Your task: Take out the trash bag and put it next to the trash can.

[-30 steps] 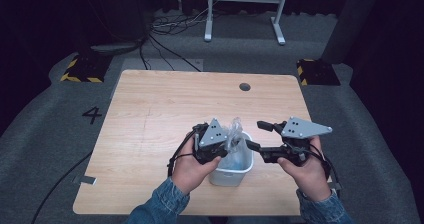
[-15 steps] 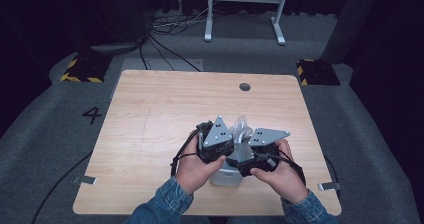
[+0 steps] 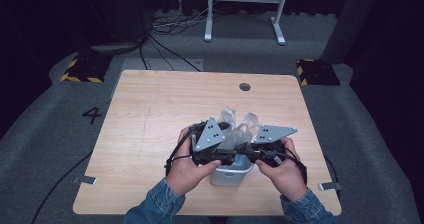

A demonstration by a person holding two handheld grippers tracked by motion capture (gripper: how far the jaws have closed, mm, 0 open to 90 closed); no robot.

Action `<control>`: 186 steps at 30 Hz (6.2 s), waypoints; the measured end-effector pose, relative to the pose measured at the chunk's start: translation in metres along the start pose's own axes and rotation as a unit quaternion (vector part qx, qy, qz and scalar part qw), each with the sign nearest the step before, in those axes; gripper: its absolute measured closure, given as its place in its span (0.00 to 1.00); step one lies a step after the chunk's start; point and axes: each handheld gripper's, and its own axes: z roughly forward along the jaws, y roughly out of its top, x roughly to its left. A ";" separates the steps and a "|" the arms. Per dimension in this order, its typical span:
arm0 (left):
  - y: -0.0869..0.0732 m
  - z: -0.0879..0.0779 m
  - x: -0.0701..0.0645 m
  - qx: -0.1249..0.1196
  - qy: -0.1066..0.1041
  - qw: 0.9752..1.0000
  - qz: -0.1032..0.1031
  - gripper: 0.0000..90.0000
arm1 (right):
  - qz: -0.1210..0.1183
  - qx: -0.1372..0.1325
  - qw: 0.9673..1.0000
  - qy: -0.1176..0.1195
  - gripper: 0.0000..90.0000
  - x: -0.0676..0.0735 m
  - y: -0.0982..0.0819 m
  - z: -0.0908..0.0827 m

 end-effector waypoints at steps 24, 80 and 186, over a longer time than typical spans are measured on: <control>-0.011 -0.071 0.010 -0.003 0.051 0.999 -0.006 0.26 | -0.025 -0.060 0.998 -0.009 0.98 0.000 0.039 -0.037; -0.132 -0.147 0.064 0.133 0.192 0.971 -0.044 0.24 | 0.080 -0.070 0.979 -0.176 0.97 -0.115 -0.025 -0.090; -0.215 -0.158 0.093 0.244 0.188 0.946 -0.099 0.21 | 0.162 0.083 0.967 -0.179 0.18 -0.090 -0.194 -0.083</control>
